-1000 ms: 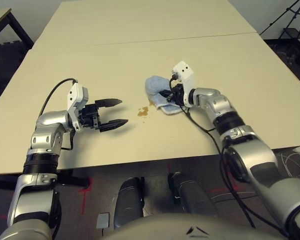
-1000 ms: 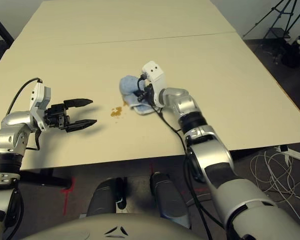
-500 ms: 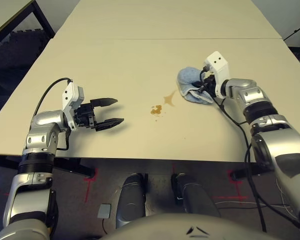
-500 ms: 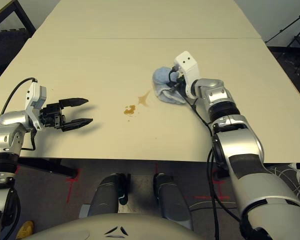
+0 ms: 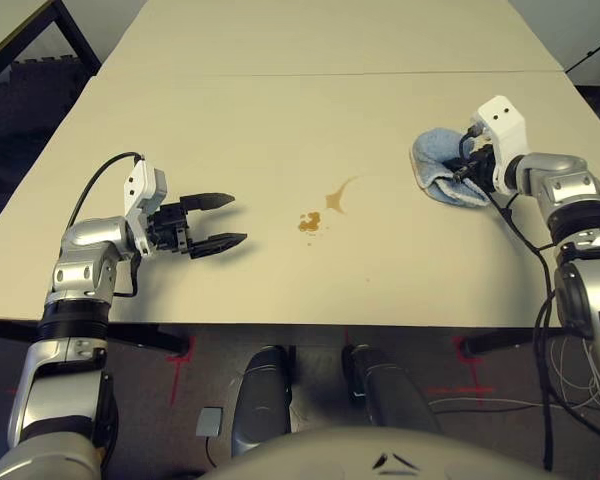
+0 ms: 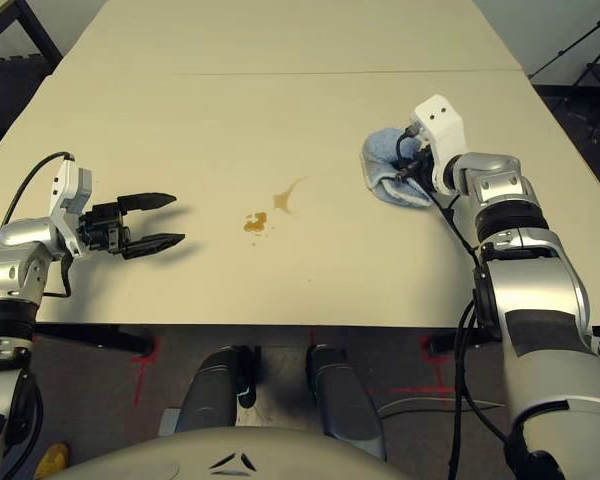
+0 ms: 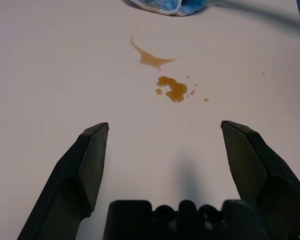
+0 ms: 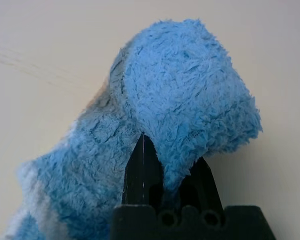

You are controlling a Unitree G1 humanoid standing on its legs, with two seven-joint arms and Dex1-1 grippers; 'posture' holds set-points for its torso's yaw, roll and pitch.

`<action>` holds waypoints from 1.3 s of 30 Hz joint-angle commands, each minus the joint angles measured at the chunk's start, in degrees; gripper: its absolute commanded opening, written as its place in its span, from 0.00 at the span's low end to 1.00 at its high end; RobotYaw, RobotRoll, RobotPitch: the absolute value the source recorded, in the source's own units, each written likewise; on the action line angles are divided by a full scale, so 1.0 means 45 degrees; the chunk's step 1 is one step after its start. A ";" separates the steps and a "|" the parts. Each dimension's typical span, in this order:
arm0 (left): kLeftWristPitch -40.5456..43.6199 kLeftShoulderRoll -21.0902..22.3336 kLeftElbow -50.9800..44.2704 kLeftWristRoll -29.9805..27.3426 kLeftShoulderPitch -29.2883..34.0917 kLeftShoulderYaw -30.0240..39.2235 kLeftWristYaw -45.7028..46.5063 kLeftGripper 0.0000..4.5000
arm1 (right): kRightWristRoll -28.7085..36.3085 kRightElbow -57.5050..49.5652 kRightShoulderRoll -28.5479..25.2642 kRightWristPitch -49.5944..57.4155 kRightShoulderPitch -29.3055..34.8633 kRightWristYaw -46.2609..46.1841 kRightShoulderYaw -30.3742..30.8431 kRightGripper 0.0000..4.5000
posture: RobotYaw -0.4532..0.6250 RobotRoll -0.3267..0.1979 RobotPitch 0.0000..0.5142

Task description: Wipe the water off the table with a rag.

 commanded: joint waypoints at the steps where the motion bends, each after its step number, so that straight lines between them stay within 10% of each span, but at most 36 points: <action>1: -0.0137 0.0434 0.0027 0.0208 0.0231 -0.0099 -0.0358 1.00 | 0.1584 -0.3580 0.0002 0.3128 0.0549 0.1121 -0.0538 0.00 | 0.25 0.62 0.32; 14: -0.0087 0.0490 -0.0263 0.0066 0.0510 0.0011 -0.0183 1.00 | 0.4056 -1.1700 0.1805 0.8629 0.3473 -0.0687 -0.0056 0.00 | 0.26 0.62 0.32; 39: 0.0118 0.0544 -0.0997 -0.0102 0.1190 0.0185 0.0113 1.00 | 0.1631 -0.9437 0.4844 0.5397 0.3956 -0.1192 0.4105 0.00 | 0.28 0.62 0.31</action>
